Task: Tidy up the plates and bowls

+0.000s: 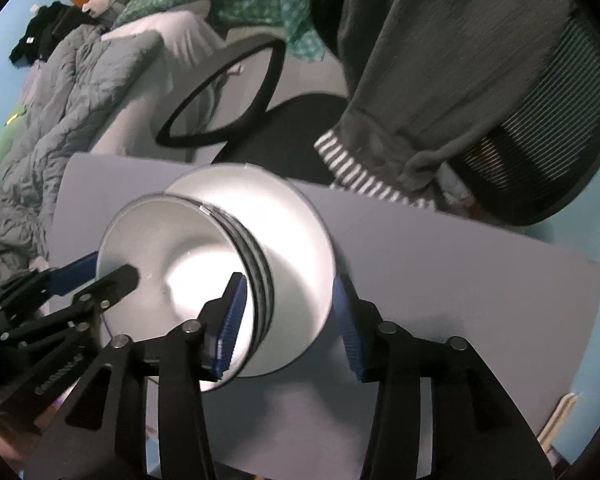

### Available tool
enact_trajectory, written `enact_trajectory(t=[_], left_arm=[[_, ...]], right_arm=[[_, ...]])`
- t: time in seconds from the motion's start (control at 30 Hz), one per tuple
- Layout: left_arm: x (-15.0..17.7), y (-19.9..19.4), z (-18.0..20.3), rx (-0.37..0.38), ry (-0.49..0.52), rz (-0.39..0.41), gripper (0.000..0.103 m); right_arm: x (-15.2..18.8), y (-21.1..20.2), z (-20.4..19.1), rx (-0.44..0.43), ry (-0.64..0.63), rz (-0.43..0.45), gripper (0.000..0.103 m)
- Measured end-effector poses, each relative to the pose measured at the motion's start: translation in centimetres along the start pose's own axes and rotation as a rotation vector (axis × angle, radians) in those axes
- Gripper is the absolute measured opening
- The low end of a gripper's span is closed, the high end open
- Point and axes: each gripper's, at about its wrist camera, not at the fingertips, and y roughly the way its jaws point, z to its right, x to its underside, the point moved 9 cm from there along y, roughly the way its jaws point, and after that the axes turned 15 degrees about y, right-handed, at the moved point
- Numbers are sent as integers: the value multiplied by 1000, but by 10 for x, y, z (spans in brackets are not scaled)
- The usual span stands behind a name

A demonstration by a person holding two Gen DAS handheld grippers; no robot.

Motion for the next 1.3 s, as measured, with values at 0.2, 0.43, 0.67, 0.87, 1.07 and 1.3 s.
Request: enact_trajectory(t=[0.2,0.43,0.67,0.87,1.07,1.3], left_arm=[[-7,-53,-3,-25,0,97,68],[-11,-116,15,-42,50,200,79],[-5,-162,31,-33,60,270,82],[7,-187,41,-29,54,315,83],[19,-200,43,-31,43,344,84],[31,-218,47,-59,49,370,84]], right_arm=[[-8,-45,4,10,4,100,62],[-4,-102,-4,-22,13,210,67],[9,-152,-14,-12,-6,326,67],[26,-175,-17,-17,1,377,67],[45,-192,-13,-10,15,399,67],[60,-208,-5,-9,45,408,67]])
